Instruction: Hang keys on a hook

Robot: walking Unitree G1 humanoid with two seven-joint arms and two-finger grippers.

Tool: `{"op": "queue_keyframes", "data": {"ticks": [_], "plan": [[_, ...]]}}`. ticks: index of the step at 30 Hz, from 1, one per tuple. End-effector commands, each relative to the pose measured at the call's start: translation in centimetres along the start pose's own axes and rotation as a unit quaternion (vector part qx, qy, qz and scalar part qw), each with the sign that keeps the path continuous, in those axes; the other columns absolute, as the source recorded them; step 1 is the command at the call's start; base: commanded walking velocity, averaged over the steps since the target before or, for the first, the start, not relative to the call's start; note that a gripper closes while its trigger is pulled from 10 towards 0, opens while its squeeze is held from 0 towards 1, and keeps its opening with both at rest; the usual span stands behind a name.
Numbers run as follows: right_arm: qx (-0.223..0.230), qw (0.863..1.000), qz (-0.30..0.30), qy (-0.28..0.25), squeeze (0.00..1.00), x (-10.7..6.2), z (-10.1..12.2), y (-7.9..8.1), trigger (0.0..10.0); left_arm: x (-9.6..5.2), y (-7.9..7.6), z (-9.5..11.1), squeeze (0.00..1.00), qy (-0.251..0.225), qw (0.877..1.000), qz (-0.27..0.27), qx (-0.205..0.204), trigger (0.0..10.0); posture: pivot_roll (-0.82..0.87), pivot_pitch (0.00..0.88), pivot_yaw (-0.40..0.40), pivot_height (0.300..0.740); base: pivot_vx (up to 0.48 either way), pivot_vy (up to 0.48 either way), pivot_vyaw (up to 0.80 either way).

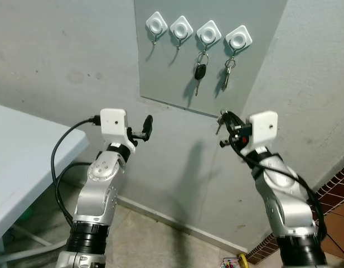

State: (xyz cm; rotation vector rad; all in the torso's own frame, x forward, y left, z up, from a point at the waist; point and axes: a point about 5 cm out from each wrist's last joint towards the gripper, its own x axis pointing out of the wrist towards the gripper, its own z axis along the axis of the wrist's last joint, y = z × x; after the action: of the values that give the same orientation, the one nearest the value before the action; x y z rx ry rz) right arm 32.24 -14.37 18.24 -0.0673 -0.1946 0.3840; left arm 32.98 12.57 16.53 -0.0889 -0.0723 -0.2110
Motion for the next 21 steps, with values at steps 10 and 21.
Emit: {"op": "queue_keyframes", "data": {"ticks": [10, 21], "plan": [[0.036, 0.994, 0.092, -0.041, 0.00, 3.4, 2.2, 2.8, 10.0, 0.1, -0.6, 1.4, 0.00, -0.021, 1.000, -0.013, 0.008, 10.0, 0.00, 0.000, -0.017, 0.732, 0.000, 0.000, 0.00], [0.076, 0.987, 0.110, -0.094, 0.00, 7.0, 5.5, 4.0, 10.0, 0.4, -1.2, 3.0, 0.00, -0.043, 0.998, -0.031, 0.018, 10.0, 0.01, 0.000, -0.023, 0.732, 0.000, 0.000, 0.00]]}}
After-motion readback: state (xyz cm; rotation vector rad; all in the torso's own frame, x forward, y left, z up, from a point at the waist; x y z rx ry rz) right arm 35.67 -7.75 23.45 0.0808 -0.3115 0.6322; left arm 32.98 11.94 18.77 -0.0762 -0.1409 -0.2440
